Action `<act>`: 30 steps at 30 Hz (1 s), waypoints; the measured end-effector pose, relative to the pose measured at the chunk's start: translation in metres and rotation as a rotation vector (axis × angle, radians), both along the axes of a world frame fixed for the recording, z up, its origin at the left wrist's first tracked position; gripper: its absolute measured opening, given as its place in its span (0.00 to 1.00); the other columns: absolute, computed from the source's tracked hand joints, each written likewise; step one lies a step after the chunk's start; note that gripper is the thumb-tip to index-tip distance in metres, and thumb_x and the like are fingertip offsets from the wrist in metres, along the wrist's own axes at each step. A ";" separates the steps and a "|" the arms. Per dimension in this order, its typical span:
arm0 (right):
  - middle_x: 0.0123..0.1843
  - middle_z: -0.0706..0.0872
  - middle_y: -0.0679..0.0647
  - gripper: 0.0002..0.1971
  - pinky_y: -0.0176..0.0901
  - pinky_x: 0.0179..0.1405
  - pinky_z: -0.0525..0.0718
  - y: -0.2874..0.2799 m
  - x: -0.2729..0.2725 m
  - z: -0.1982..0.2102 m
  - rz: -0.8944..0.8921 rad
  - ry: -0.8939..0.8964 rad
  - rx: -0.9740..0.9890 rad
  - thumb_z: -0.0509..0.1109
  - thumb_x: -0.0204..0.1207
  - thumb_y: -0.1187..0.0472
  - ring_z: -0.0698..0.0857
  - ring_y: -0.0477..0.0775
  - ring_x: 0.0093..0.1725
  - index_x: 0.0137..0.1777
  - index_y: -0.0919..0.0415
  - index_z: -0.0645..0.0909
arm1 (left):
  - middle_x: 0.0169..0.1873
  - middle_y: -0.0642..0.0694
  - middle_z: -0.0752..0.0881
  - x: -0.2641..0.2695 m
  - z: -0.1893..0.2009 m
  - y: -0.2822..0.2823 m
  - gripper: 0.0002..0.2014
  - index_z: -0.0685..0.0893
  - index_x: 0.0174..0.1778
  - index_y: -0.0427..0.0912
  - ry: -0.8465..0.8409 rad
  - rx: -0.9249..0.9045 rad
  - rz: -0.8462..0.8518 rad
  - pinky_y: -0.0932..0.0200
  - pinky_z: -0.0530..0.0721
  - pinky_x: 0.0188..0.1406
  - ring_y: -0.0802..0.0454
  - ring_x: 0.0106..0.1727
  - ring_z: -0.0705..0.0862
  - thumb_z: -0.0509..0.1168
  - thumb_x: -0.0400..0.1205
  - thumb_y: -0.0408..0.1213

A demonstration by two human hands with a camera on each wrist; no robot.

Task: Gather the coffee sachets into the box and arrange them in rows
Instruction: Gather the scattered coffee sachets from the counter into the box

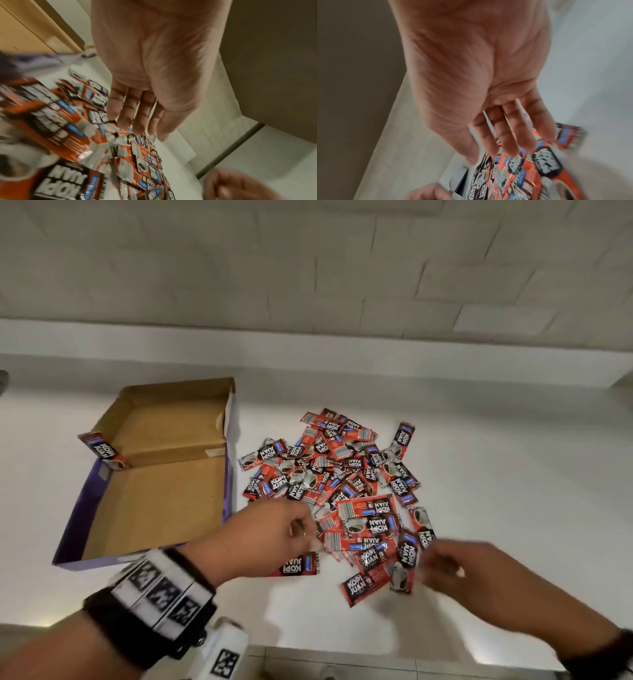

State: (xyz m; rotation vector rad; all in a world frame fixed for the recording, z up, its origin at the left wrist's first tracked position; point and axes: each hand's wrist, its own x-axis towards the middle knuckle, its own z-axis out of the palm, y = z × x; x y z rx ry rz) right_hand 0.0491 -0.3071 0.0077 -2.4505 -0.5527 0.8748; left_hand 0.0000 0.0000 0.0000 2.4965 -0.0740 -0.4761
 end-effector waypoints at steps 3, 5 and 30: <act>0.56 0.80 0.32 0.13 0.37 0.55 0.76 0.025 0.030 -0.006 0.027 -0.236 -0.014 0.77 0.77 0.46 0.79 0.38 0.58 0.58 0.38 0.78 | 0.53 0.58 0.83 0.028 -0.016 -0.025 0.15 0.83 0.60 0.55 -0.022 0.135 -0.084 0.63 0.79 0.51 0.59 0.53 0.82 0.72 0.80 0.53; 0.72 0.74 0.37 0.30 0.41 0.67 0.73 0.044 0.046 -0.014 0.117 -0.295 -0.077 0.76 0.77 0.43 0.72 0.46 0.75 0.77 0.43 0.72 | 0.60 0.53 0.79 0.039 -0.024 -0.041 0.22 0.79 0.66 0.53 0.012 0.216 -0.122 0.57 0.79 0.58 0.53 0.60 0.79 0.73 0.78 0.53; 0.51 0.94 0.56 0.11 0.58 0.48 0.90 0.048 0.084 -0.023 -0.464 0.200 0.526 0.61 0.88 0.65 0.94 0.57 0.48 0.67 0.54 0.76 | 0.40 0.53 0.88 0.035 0.014 -0.063 0.02 0.84 0.47 0.51 -0.117 -0.062 0.280 0.62 0.81 0.28 0.57 0.33 0.84 0.70 0.84 0.43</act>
